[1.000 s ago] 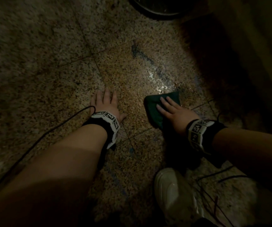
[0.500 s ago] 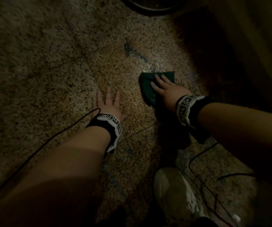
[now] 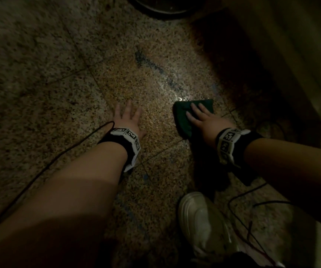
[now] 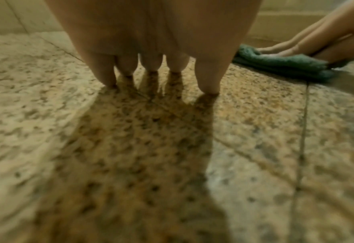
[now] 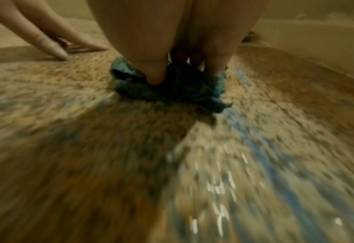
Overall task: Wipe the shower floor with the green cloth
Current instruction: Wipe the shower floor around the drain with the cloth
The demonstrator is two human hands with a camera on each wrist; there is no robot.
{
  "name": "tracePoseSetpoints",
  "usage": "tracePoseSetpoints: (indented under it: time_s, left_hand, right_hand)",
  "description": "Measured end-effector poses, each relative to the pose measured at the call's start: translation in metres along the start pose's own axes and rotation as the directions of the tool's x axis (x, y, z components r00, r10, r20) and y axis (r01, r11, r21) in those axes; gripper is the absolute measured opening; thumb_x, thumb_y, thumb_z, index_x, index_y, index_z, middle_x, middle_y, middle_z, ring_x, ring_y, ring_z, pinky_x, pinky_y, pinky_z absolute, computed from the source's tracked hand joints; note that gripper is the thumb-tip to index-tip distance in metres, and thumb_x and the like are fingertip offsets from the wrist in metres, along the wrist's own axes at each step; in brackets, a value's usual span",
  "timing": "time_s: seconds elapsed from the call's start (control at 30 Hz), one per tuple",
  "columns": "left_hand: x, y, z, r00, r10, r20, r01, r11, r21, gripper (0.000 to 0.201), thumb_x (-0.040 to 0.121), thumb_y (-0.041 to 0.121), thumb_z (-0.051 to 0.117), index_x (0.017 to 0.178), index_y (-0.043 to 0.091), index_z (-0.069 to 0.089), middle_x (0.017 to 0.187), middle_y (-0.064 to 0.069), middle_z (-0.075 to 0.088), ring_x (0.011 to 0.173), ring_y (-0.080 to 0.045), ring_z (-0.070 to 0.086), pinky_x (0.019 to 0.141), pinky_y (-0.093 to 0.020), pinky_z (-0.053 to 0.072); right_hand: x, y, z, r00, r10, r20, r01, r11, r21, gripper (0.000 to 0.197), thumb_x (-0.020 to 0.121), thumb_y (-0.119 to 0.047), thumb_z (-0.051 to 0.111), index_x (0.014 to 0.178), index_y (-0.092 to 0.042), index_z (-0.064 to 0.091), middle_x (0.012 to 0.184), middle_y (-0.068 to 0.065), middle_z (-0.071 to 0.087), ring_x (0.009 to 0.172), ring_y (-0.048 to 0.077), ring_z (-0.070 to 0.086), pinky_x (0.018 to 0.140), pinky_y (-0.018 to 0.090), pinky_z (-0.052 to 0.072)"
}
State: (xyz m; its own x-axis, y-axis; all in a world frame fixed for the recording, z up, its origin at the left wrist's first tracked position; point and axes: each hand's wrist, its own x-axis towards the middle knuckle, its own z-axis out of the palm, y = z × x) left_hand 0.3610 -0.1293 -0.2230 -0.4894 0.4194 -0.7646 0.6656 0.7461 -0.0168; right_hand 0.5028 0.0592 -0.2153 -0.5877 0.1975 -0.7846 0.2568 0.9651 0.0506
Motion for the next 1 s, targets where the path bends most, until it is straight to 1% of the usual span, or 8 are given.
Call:
tracePoseSetpoints:
  time_s: [0.07, 0.13, 0.33, 0.4, 0.53, 0.73, 0.87, 1.0]
  left_hand:
    - [-0.001, 0.005, -0.002, 1.0, -0.022, 0.019, 0.021, 0.999, 0.027, 0.078, 0.096, 0.057, 0.033, 0.148, 0.029, -0.018, 0.154, 0.0, -0.027, 0.143, -0.034, -0.014, 0.116, -0.045, 0.007]
    - [-0.002, 0.007, -0.003, 0.999, -0.032, 0.032, 0.03, 0.999, 0.043, 0.078, 0.096, 0.057, 0.031, 0.148, 0.028, -0.019, 0.154, -0.001, -0.027, 0.143, -0.035, -0.014, 0.116, -0.044, 0.008]
    - [-0.005, 0.0, -0.013, 0.999, -0.012, 0.052, 0.011, 1.0, 0.017, 0.076, 0.096, 0.055, 0.035, 0.149, 0.031, -0.013, 0.156, 0.001, -0.023, 0.144, -0.03, -0.012, 0.115, -0.047, 0.009]
    - [-0.006, -0.001, -0.015, 1.0, 0.001, 0.026, -0.002, 1.0, 0.018, 0.073, 0.098, 0.049, 0.036, 0.15, 0.029, -0.011, 0.156, 0.0, -0.021, 0.145, -0.029, -0.011, 0.116, -0.046, 0.007]
    - [0.0, 0.0, -0.017, 0.999, 0.026, -0.048, -0.024, 0.999, 0.042, 0.074, 0.098, 0.046, 0.038, 0.151, 0.026, -0.01, 0.157, -0.002, -0.019, 0.145, -0.03, -0.01, 0.116, -0.044, 0.005]
    - [0.004, 0.018, -0.025, 0.995, 0.062, -0.073, -0.057, 0.995, 0.076, 0.072, 0.099, 0.045, 0.034, 0.15, 0.024, -0.011, 0.156, -0.002, -0.022, 0.144, -0.029, -0.013, 0.117, -0.043, 0.004]
    - [0.008, 0.031, -0.027, 0.996, 0.065, -0.059, -0.06, 0.995, 0.077, 0.072, 0.099, 0.045, 0.034, 0.15, 0.023, -0.012, 0.156, -0.001, -0.022, 0.144, -0.029, -0.013, 0.116, -0.043, 0.005]
    - [0.01, 0.04, -0.029, 0.997, 0.065, -0.034, -0.063, 0.995, 0.077, 0.073, 0.099, 0.045, 0.036, 0.15, 0.023, -0.011, 0.156, -0.002, -0.022, 0.145, -0.029, -0.012, 0.116, -0.044, 0.007]
  right_hand:
    - [0.008, -0.002, -0.008, 0.999, 0.035, -0.003, -0.035, 0.999, 0.033, 0.073, 0.098, -0.012, 0.039, 0.151, -0.03, -0.007, 0.156, -0.002, -0.025, 0.145, 0.021, -0.016, 0.113, 0.047, 0.024]
    - [0.021, -0.004, -0.021, 0.996, 0.085, -0.02, -0.083, 0.993, 0.088, 0.073, 0.098, -0.007, 0.037, 0.151, -0.032, -0.008, 0.156, -0.004, -0.025, 0.145, 0.02, -0.016, 0.109, 0.045, 0.029]
    - [0.047, -0.001, -0.043, 0.992, 0.105, -0.063, -0.095, 0.985, 0.144, 0.074, 0.098, -0.008, 0.038, 0.15, -0.034, -0.008, 0.155, -0.005, -0.025, 0.145, 0.02, -0.016, 0.113, 0.046, 0.028]
    - [0.043, 0.003, -0.039, 0.995, 0.089, -0.055, -0.082, 0.991, 0.108, 0.074, 0.098, -0.007, 0.037, 0.151, -0.033, -0.007, 0.156, -0.004, -0.025, 0.145, 0.02, -0.016, 0.113, 0.045, 0.028]
    - [0.02, 0.013, -0.012, 0.997, 0.069, -0.018, -0.068, 0.997, 0.035, 0.071, 0.099, -0.014, 0.038, 0.151, -0.029, -0.008, 0.156, -0.001, -0.025, 0.145, 0.023, -0.016, 0.114, 0.048, 0.023]
    - [-0.001, 0.023, 0.012, 0.998, 0.06, 0.002, -0.061, 0.998, 0.031, 0.07, 0.1, -0.021, 0.039, 0.15, -0.03, -0.009, 0.155, -0.001, -0.026, 0.145, 0.023, -0.017, 0.112, 0.043, 0.03]
    - [0.013, 0.026, -0.008, 0.998, 0.059, -0.013, -0.058, 0.997, 0.057, 0.071, 0.1, -0.022, 0.04, 0.151, -0.029, -0.009, 0.156, -0.001, -0.025, 0.145, 0.023, -0.016, 0.116, 0.044, 0.021]
    - [0.04, 0.028, -0.038, 0.994, 0.109, -0.02, -0.104, 0.98, 0.17, 0.071, 0.1, -0.019, 0.04, 0.151, -0.03, -0.007, 0.156, -0.001, -0.024, 0.145, 0.023, -0.015, 0.117, 0.046, 0.017]
